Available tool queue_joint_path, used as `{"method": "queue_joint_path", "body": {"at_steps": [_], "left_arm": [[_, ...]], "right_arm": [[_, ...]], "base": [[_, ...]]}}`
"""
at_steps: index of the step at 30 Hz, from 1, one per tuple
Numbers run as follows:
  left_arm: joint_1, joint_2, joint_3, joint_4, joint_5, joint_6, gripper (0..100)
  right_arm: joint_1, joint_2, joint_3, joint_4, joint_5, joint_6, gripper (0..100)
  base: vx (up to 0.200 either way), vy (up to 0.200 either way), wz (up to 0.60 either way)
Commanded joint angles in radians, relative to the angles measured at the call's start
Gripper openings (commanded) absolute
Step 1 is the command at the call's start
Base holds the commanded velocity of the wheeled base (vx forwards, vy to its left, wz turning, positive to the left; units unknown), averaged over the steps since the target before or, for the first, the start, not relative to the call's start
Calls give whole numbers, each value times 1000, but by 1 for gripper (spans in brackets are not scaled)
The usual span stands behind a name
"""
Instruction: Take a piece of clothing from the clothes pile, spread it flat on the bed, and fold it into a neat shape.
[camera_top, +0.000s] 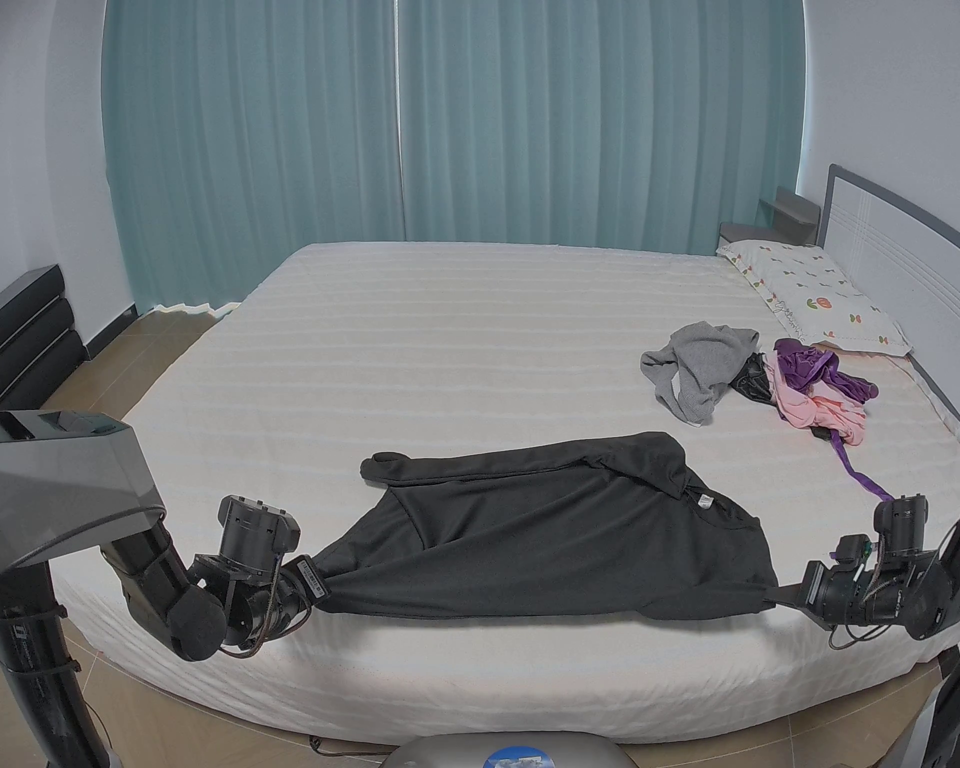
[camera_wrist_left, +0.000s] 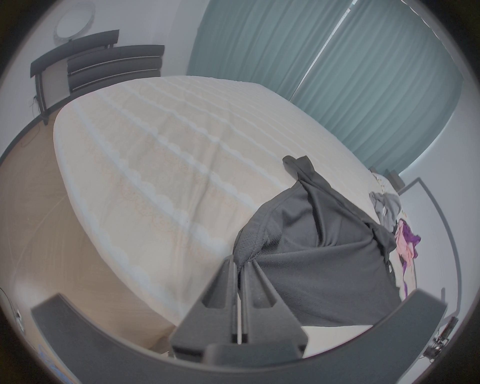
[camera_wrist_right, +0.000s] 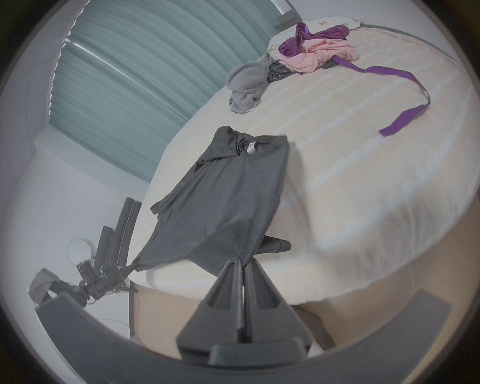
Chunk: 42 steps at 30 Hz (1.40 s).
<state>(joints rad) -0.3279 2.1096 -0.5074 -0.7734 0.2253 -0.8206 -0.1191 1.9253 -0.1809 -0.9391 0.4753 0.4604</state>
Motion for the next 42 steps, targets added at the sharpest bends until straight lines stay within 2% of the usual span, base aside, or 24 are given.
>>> {"method": "queue_joint_path", "body": {"at_steps": [1,5,8,13,19,23,32,33,34,37,42], "left_arm": [[-2,-20,40,2,0,29,0],[-5,-23,55,6,0,44,0],[-8,-23,72,9,0,67,0],[-8,-31,133,9,0,170,0],[-14,-23,164,11,0,189,0],[-42,-20,199,9,0,224,0],[-79,7,207,9,-1,222,0],[-80,7,207,9,0,221,0],[-83,9,207,8,-1,219,100],[-86,23,202,0,-1,216,100],[-80,26,193,-3,-1,215,100]], "right_arm": [[-16,-91,93,8,2,-45,0],[-43,-85,136,10,3,-126,0],[-57,-101,147,11,3,-135,0],[-91,-60,181,20,-3,-201,0],[-89,-48,181,154,-3,-287,0],[-88,-8,179,149,-4,-313,0],[-88,81,135,100,-7,-352,0],[-86,87,135,100,-7,-353,100],[-80,106,133,97,-9,-352,100],[-63,127,123,68,-6,-350,100],[-80,136,63,29,-6,-329,100]], "base": [[0,0,0],[0,0,0],[0,0,0],[0,0,0],[0,0,0],[0,0,0],[0,0,0],[0,0,0],[0,0,0],[0,0,0],[0,0,0]]}}
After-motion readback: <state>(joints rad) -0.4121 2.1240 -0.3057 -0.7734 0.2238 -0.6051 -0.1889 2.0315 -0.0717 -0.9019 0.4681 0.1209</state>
